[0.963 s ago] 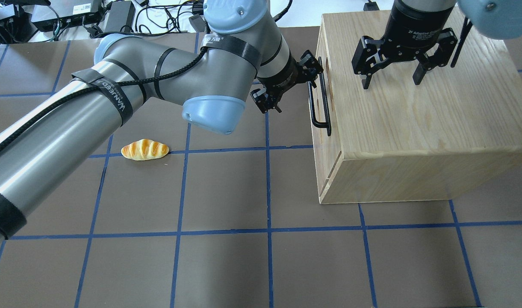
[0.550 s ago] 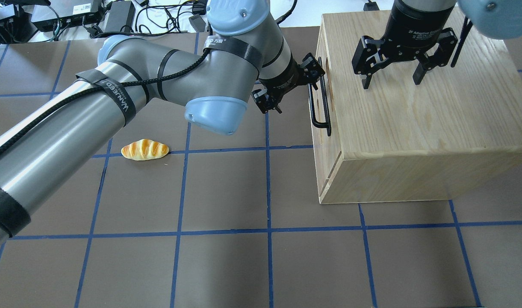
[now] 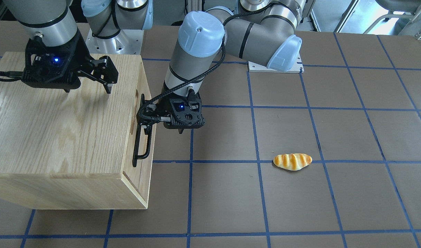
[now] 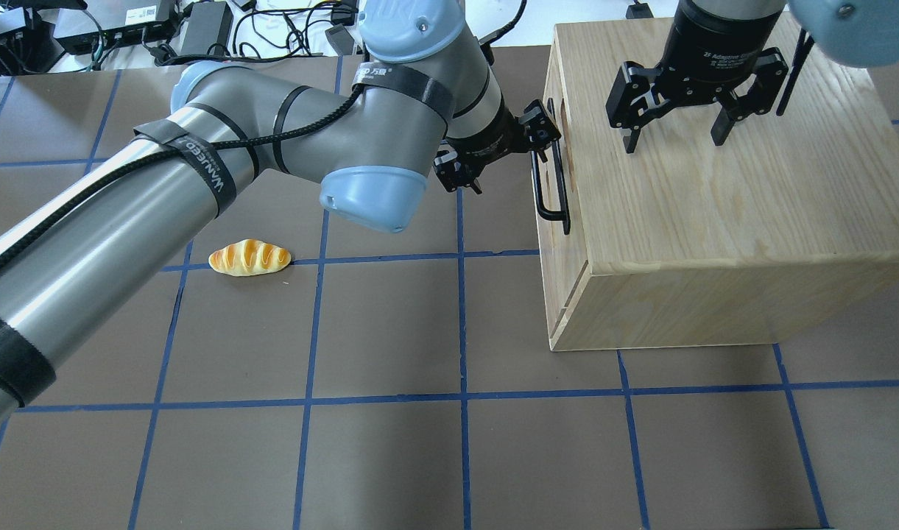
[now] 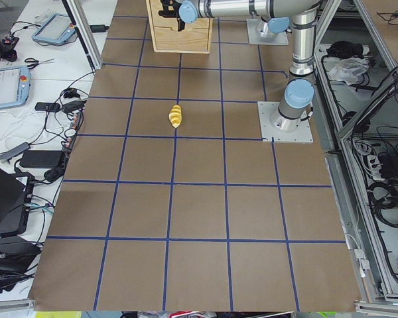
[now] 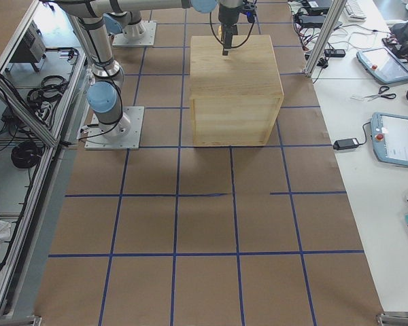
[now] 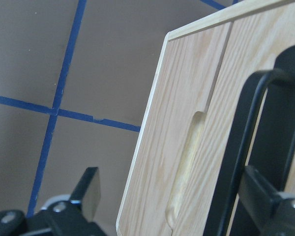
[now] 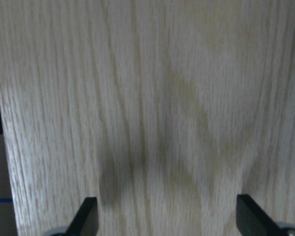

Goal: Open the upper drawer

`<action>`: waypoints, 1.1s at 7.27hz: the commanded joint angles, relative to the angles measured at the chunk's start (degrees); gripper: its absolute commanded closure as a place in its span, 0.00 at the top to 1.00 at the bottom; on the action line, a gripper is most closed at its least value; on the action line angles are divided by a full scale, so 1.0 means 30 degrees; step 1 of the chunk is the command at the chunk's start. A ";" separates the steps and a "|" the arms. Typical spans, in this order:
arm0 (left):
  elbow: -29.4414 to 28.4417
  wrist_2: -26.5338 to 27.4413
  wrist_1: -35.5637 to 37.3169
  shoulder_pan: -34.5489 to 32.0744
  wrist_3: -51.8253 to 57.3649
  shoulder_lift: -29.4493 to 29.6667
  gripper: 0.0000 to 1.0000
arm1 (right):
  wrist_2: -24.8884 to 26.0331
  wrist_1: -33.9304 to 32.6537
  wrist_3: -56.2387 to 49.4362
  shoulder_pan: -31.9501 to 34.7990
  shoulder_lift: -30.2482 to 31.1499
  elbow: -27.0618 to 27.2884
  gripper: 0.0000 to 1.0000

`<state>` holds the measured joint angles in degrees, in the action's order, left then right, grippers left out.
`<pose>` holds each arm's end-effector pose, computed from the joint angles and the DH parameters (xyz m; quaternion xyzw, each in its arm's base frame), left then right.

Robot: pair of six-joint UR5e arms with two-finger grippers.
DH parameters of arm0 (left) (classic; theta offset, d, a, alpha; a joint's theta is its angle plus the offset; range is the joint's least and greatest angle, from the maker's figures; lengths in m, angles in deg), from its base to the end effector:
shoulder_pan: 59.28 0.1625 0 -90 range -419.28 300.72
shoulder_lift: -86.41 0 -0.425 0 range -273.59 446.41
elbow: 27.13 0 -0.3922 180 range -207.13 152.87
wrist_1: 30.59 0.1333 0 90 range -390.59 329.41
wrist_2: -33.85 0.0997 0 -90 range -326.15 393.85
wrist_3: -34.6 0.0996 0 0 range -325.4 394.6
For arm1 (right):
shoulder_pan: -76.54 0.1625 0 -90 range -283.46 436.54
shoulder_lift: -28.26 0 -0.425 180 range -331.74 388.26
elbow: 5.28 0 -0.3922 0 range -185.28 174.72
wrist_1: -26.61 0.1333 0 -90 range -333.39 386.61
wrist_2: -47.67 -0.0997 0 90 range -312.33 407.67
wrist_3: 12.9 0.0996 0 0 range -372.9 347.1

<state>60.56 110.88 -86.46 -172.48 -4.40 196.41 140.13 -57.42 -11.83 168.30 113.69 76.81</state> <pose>-0.3960 -0.5289 0.3778 0.1192 -0.9763 0.0639 0.1691 0.1449 -0.5162 0.5050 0.0065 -0.9995 -0.0224 0.0220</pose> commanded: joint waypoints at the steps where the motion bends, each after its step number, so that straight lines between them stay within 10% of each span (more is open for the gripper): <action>1: 0.0008 0.0075 -0.0040 0.0029 0.1651 -0.0045 1.00 | 0.0000 0.0000 -0.0006 0.0000 0.0000 0.0000 1.00; 8: 0.0330 0.0047 -0.0128 0.0585 0.5498 -0.0309 1.00 | 0.0000 0.0000 -0.0006 0.0000 0.0000 0.0000 1.00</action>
<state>61.46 111.20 -86.81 -171.33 11.86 195.55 140.13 -57.42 -11.80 168.30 113.69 76.83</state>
